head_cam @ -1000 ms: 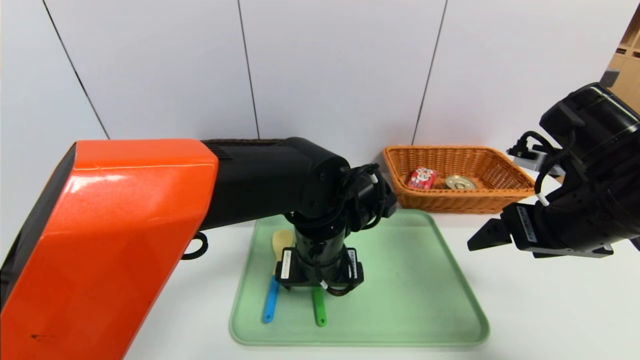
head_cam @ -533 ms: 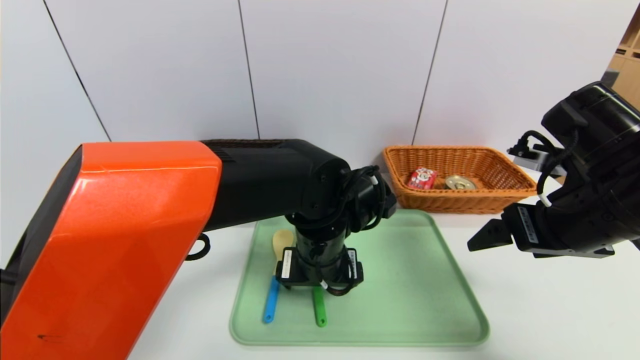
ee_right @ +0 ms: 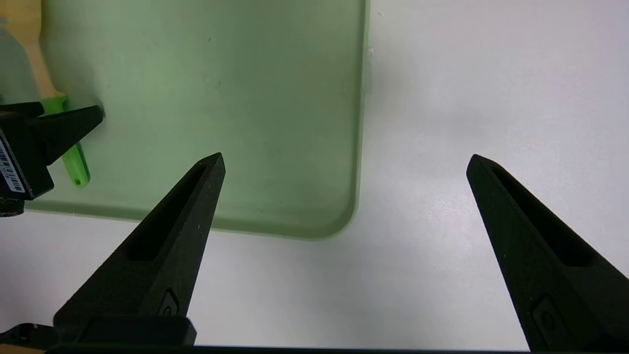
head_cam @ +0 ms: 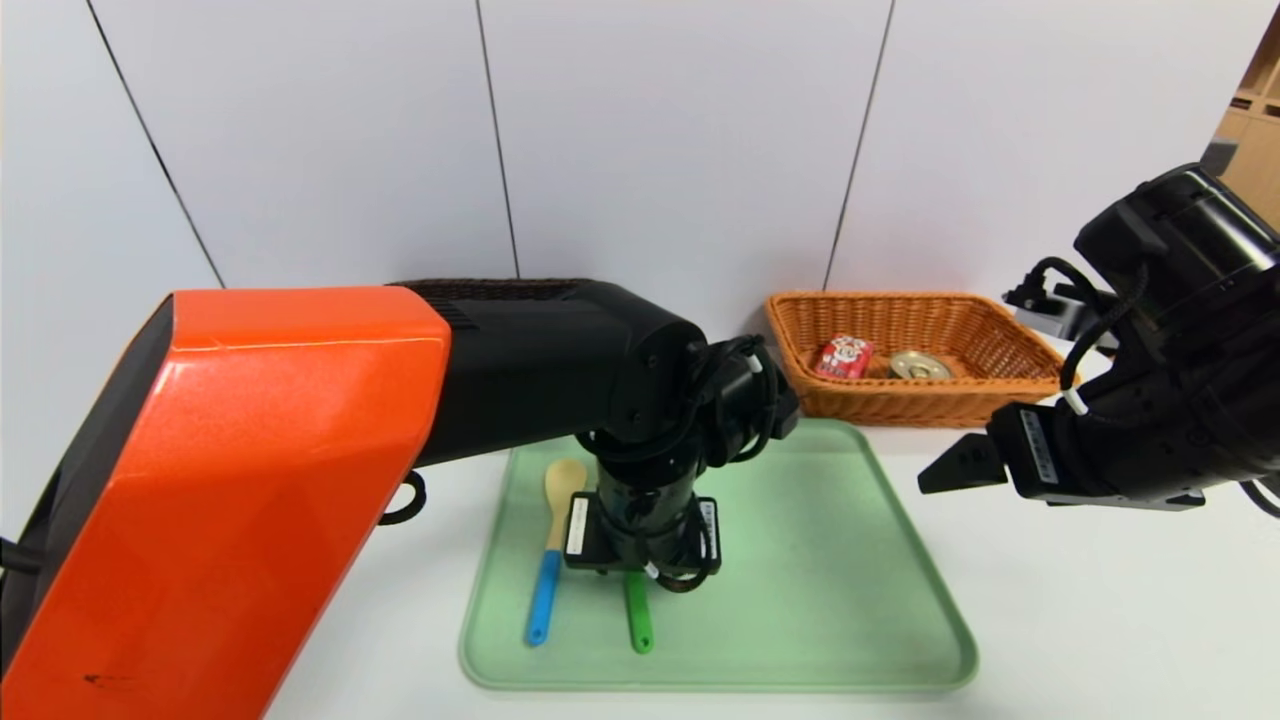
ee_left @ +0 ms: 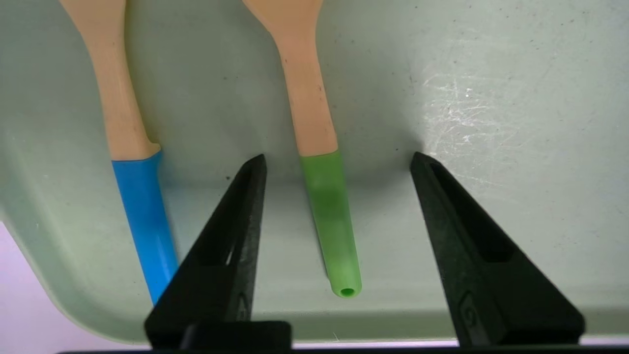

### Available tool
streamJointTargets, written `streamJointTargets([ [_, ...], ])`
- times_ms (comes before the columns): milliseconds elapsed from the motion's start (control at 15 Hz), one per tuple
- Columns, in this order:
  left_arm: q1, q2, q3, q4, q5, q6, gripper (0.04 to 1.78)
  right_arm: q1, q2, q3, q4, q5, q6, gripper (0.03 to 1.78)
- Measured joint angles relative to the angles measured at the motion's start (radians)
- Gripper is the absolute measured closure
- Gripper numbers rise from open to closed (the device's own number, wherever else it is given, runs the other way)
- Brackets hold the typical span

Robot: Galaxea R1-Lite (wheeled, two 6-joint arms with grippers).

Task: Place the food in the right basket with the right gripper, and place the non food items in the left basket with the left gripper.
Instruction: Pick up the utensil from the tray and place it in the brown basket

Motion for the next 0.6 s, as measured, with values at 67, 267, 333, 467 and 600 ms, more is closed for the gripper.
streamJointTargets([
  [67,-0.002,0.000,0.000,0.000,0.001,0.000,0.92,0.003,-0.001,0.007,-0.001,0.000,0.000,0.11],
  [267,-0.007,0.001,0.000,0.004,0.002,0.000,1.40,0.007,-0.008,0.011,-0.003,0.000,0.001,0.11],
  [333,-0.010,0.000,0.001,0.004,0.002,0.000,1.66,0.008,-0.011,0.013,-0.003,0.000,0.001,0.11],
  [467,-0.018,-0.005,0.001,0.004,0.001,0.001,1.66,0.009,-0.015,0.016,-0.003,0.000,0.001,0.11],
  [600,-0.031,-0.018,0.002,0.003,-0.003,0.001,1.66,0.018,-0.021,0.019,-0.002,0.000,0.003,0.11],
])
